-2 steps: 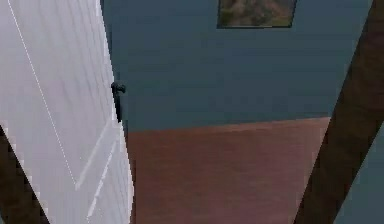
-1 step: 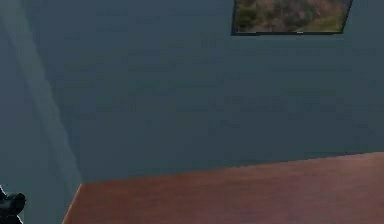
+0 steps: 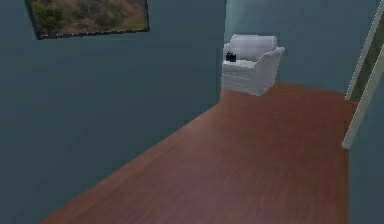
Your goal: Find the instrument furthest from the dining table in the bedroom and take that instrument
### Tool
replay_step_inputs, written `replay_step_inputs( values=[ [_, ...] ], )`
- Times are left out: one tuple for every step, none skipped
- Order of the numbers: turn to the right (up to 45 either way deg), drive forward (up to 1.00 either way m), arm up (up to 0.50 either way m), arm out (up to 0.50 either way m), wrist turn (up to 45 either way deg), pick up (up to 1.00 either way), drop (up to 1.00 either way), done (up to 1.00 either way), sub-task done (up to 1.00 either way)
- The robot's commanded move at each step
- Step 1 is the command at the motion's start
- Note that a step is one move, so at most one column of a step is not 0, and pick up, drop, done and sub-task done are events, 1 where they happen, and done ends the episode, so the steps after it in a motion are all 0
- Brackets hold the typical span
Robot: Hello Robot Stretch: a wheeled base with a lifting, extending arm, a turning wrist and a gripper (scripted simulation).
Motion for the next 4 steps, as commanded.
replay_step_inputs(
  values=[
    [33.0, 0.00, 0.00, 0.00, 0.0, 0.00, 0.00, 0.00, 0.00],
    [0.0, 1.00, 0.00, 0.00, 0.0, 0.00, 0.00, 0.00, 0.00],
    [0.0, 1.00, 0.00, 0.00, 0.0, 0.00, 0.00, 0.00, 0.00],
    [3.0, 0.00, 0.00, 0.00, 0.0, 0.00, 0.00, 0.00, 0.00]
  ],
)
